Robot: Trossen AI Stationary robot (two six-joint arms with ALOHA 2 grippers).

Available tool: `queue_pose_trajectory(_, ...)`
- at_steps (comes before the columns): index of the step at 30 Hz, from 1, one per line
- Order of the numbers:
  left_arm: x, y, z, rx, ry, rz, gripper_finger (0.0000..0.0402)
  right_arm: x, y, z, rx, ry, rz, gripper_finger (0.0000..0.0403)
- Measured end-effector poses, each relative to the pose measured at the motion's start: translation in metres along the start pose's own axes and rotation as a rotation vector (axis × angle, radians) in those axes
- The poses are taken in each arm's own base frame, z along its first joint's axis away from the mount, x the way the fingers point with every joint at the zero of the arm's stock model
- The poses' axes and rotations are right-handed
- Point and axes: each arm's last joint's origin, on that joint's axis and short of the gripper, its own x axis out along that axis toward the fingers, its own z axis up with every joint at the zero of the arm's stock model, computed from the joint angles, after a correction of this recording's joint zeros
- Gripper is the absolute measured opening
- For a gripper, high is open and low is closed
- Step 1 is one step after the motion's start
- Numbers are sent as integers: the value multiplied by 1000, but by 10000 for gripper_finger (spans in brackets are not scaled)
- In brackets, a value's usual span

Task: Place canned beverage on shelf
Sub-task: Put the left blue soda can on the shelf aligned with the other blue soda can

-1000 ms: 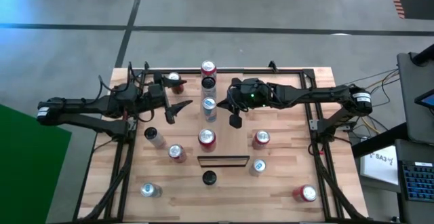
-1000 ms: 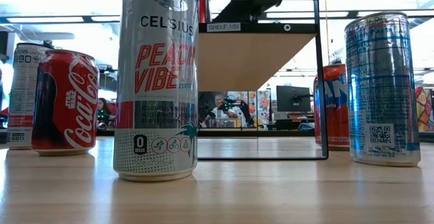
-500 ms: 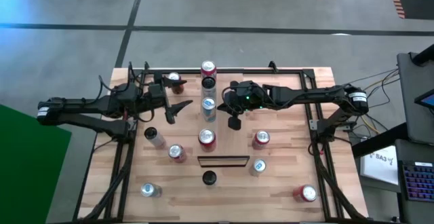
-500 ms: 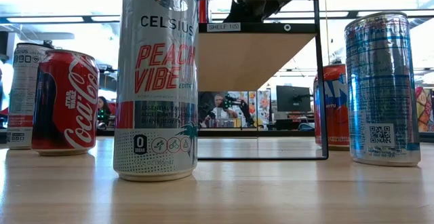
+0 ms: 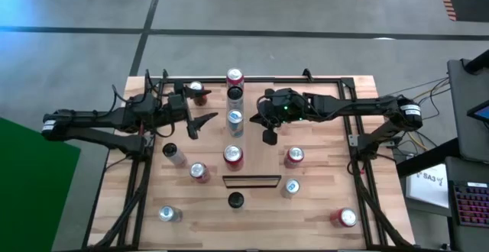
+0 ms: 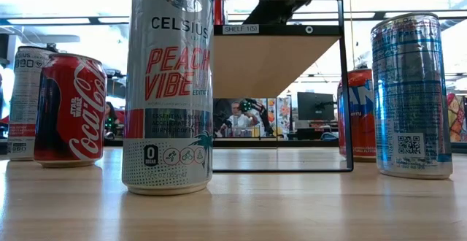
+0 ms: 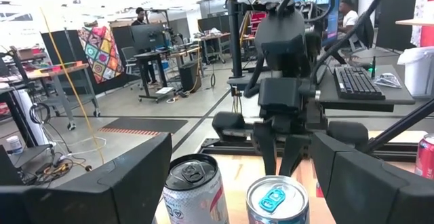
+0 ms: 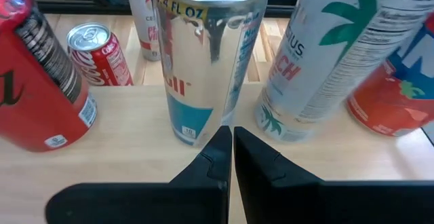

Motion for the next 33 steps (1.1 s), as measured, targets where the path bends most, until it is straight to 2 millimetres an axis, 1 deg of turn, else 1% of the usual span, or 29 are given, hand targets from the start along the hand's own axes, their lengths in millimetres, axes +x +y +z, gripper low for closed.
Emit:
queue_pose_trajectory(8,4,-1,-2,-7,-1,0,322,-25,1,1,13,31,3,9)
queue_pose_trajectory(15,5,-1,-1,-14,-11,2,322,-51,3,-3,64,98,7,9)
queue_pose_trajectory(19,5,-1,1,-28,-16,3,322,-62,4,-7,100,145,8,9)
queue_pose_trajectory(33,5,-1,1,-132,-13,2,322,-87,15,-23,188,327,26,9)
